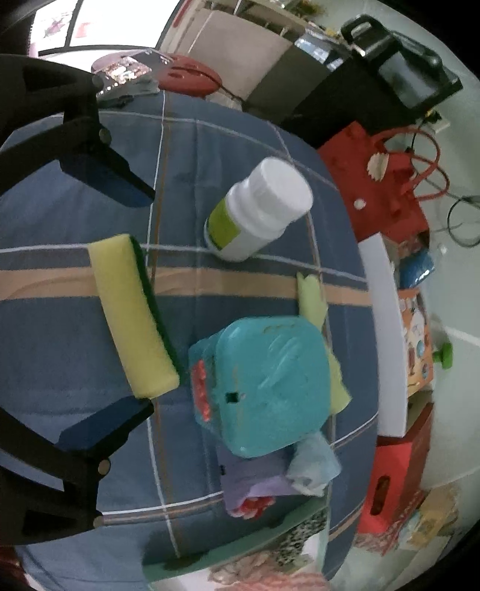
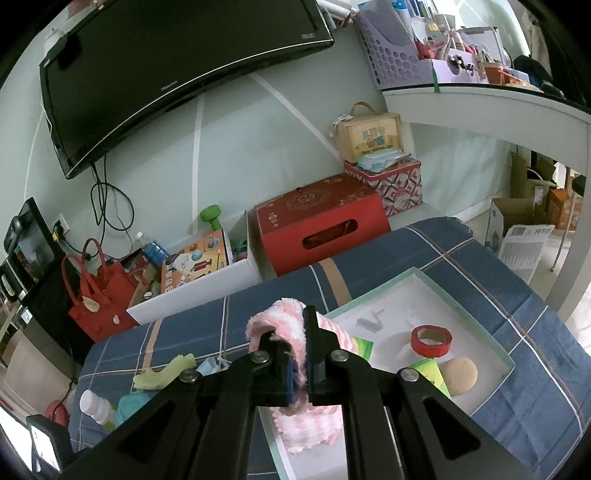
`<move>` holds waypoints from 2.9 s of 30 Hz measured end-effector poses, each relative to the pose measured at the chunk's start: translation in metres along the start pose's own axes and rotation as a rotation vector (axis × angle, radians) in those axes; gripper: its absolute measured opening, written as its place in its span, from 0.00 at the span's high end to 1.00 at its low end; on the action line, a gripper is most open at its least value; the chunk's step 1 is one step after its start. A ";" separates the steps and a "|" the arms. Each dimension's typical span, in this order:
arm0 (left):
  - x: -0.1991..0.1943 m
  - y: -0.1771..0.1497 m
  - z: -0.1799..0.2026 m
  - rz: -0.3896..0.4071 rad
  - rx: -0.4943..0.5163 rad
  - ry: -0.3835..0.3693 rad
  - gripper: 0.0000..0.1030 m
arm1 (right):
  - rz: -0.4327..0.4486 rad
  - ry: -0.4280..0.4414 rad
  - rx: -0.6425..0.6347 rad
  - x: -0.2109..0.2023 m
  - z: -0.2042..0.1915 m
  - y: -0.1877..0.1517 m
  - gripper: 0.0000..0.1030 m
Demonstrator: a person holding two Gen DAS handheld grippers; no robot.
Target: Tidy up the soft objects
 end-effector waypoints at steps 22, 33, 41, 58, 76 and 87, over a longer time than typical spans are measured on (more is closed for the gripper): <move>0.048 -0.018 -0.024 -0.018 -0.012 -0.129 0.00 | -0.010 -0.002 -0.001 0.002 -0.002 -0.003 0.96; 0.046 -0.019 -0.013 0.059 0.021 -0.252 0.30 | -0.024 -0.006 -0.014 0.006 -0.003 -0.005 0.96; 0.030 -0.017 -0.010 0.093 0.091 -0.188 0.44 | -0.027 -0.004 -0.009 0.007 -0.002 -0.005 0.96; -0.043 -0.020 -0.007 0.218 0.105 -0.308 0.53 | -0.005 0.002 0.000 0.001 -0.001 -0.002 0.96; -0.114 0.079 0.105 0.325 0.195 -0.374 0.53 | 0.236 -0.109 0.059 -0.040 0.035 0.041 0.96; -0.091 0.112 0.222 0.188 0.228 -0.532 0.53 | 0.109 -0.221 0.150 -0.001 0.093 0.024 0.96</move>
Point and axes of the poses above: each gripper's, at about its wrist camera, not at the fingertips, and x roughly the way its jaws point, z to its right, y to its top, the point moved 6 cm from there along x, roughly the way its jaws point, and after that the axes turned 5 degrees about y, right-handed, at the moved point
